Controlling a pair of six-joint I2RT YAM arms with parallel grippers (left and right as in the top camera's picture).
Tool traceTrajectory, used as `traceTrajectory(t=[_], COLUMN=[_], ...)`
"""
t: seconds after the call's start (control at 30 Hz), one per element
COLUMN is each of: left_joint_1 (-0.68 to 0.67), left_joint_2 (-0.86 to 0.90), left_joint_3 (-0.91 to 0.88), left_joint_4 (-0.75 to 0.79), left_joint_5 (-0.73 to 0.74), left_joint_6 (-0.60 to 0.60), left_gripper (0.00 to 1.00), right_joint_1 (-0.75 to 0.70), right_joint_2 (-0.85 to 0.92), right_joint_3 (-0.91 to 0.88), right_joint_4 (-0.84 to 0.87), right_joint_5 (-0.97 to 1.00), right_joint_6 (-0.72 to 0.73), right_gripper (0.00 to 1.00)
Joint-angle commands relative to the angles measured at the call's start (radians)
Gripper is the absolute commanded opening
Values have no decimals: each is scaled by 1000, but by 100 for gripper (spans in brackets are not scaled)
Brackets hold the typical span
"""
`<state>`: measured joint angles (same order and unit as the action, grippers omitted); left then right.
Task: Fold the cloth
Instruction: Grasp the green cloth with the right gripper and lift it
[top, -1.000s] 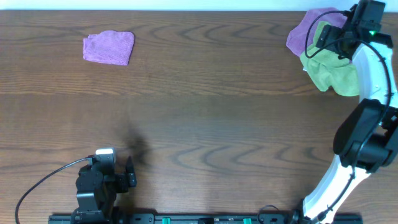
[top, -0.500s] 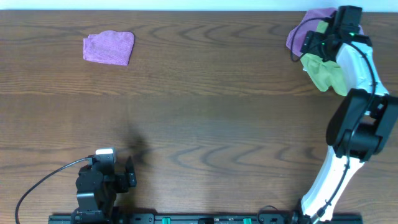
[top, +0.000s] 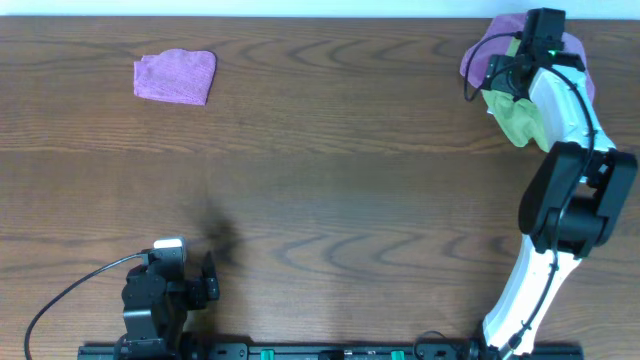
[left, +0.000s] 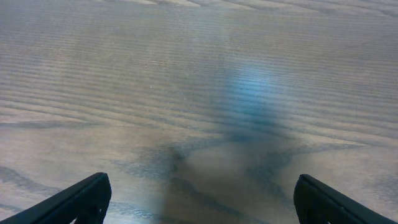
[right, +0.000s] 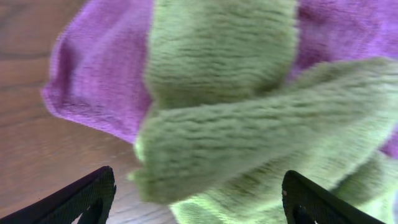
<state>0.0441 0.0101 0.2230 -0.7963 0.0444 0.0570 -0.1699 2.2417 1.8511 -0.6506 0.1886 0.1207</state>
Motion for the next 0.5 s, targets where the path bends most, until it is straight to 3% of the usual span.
traceTrajectory(t=[0.0, 0.2, 0.27, 0.37, 0.47], left_joint_1=[2, 2, 2, 2, 2], left_joint_2=[-6, -6, -6, -6, -6], left_joint_3=[-38, -38, -38, -38, -38], left_joint_4=[-35, -35, -35, -35, -35], left_joint_5=[-19, -19, -19, -19, -19], left_joint_6=[15, 15, 15, 15, 15], left_gripper=[95, 95, 95, 95, 95], right_joint_1=[-10, -10, -10, -10, -11], right_joint_2=[14, 53, 54, 54, 54], right_joint_3=[17, 17, 17, 17, 17], right_joint_4=[-8, -24, -21, -10, -8], right_joint_5=[85, 84, 84, 84, 84], right_joint_6=[-10, -13, -13, -13, -2], right_gripper=[85, 85, 80, 67, 40])
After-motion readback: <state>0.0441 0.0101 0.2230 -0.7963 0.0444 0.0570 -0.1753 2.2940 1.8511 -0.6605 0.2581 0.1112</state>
